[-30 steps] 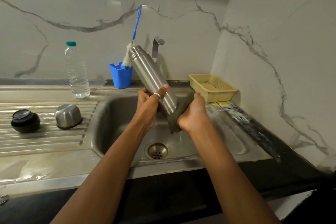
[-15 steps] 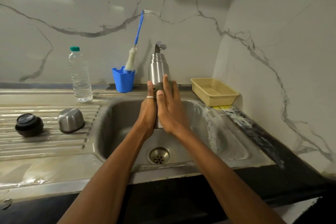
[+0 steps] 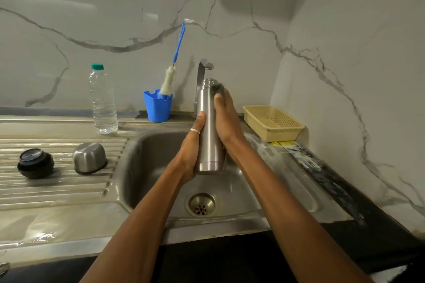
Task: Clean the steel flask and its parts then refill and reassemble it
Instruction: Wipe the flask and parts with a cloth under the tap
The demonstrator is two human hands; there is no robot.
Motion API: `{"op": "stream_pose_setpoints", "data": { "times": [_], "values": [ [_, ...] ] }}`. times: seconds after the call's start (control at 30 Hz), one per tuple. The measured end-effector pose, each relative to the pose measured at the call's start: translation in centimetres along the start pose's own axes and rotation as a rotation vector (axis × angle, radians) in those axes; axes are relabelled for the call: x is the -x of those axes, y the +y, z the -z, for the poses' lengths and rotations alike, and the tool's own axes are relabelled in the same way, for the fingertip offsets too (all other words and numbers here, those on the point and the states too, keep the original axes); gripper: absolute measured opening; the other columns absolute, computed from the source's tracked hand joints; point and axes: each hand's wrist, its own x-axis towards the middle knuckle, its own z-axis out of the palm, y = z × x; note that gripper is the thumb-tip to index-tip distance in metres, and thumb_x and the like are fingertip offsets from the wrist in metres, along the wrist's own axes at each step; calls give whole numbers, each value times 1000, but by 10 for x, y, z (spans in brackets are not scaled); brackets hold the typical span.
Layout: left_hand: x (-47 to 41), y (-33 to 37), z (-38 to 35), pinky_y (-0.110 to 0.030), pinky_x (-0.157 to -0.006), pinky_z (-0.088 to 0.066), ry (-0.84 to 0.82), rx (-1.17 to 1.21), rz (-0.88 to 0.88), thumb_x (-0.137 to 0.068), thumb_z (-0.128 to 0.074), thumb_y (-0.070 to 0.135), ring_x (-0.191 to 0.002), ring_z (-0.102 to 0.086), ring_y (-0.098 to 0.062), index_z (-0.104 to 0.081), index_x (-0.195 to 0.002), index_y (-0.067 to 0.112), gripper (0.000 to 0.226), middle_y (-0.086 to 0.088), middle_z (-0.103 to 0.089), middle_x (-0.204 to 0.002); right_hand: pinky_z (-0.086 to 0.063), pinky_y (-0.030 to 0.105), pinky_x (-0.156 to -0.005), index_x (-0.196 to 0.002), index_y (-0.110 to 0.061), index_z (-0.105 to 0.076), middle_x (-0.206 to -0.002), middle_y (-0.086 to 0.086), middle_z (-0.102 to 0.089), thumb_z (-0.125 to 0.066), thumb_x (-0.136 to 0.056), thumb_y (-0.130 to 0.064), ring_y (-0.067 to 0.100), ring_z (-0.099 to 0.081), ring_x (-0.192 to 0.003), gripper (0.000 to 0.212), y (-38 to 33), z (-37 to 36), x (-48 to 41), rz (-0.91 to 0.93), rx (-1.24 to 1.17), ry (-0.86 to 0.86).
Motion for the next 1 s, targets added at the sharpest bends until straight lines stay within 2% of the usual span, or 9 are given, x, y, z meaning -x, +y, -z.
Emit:
{"op": "stream_pose_setpoints", "data": {
  "times": [0.07,0.13,0.23,0.3,0.47,0.57,0.7,0.83,1.0],
  "values": [
    [-1,1,3,-43,-93,-55,9,29,-14,-101,-38,62,-112,-70,-26,-58,-139,22,59,-11,-72,-124,-41,48,-114,-160,-40,-19,-160,3,-36,-33,-106,-50,23,-48,-138,56,12,-6,20,78,154,-23],
    [-1,1,9,-41,-91,-56,20,27,-4,-103,-34,63,-113,-70,-25,-59,-138,21,60,-11,-72,-124,-40,44,-115,-161,-40,-11,-163,4,-26,-33,-107,-49,23,-43,-141,59,23,-10,41,115,263,-50],
    [-3,1,14,-38,-77,-59,19,52,61,-101,-39,65,-98,-73,-26,-61,-133,12,66,-13,-75,-109,-45,47,-111,-160,-44,-7,-165,1,-16,-31,-106,-51,24,-40,-142,59,40,-9,69,213,375,-72],
    [-4,1,15,-38,-78,-58,25,64,95,-100,-43,62,-94,-72,-25,-59,-131,6,65,-14,-74,-105,-47,50,-109,-159,-46,-5,-167,0,-8,-28,-106,-53,27,-36,-144,58,46,-6,80,247,453,-66],
    [-4,0,18,-29,-63,-59,39,137,135,-102,-40,44,-69,-72,-17,-61,-114,3,46,-10,-75,-80,-33,48,-120,-162,-33,-13,-169,10,10,-26,-108,-47,31,-13,-153,57,47,-6,98,359,787,-41],
    [-5,0,19,-32,-68,-58,48,237,139,-102,-40,47,-68,-72,-17,-68,-103,5,50,-10,-73,-82,-24,47,-124,-162,-32,-16,-170,7,10,-26,-107,-45,29,-6,-156,58,42,-9,86,403,798,-26],
    [-1,2,12,-39,-79,-57,19,289,91,-105,-35,52,-94,-72,-24,-78,-101,17,55,-10,-76,-99,-21,48,-125,-162,-36,-12,-171,3,9,-32,-108,-43,27,-3,-157,57,21,-13,50,376,628,-41],
    [0,8,6,-43,-94,-55,-27,431,67,-97,-42,69,-117,-67,-25,-64,-134,21,65,-12,-69,-129,-27,42,-121,-162,-37,-9,-171,3,2,-35,-108,-44,24,-16,-156,60,-10,-13,7,265,446,-132],
    [-5,7,7,-43,-84,-56,23,294,95,-83,-60,76,-97,-72,-28,-62,-136,10,84,-17,-71,-117,-31,39,-118,-162,-31,-20,-167,2,-28,-37,-107,-45,23,-35,-148,59,-30,-7,-23,77,274,-163]
  ]
}}
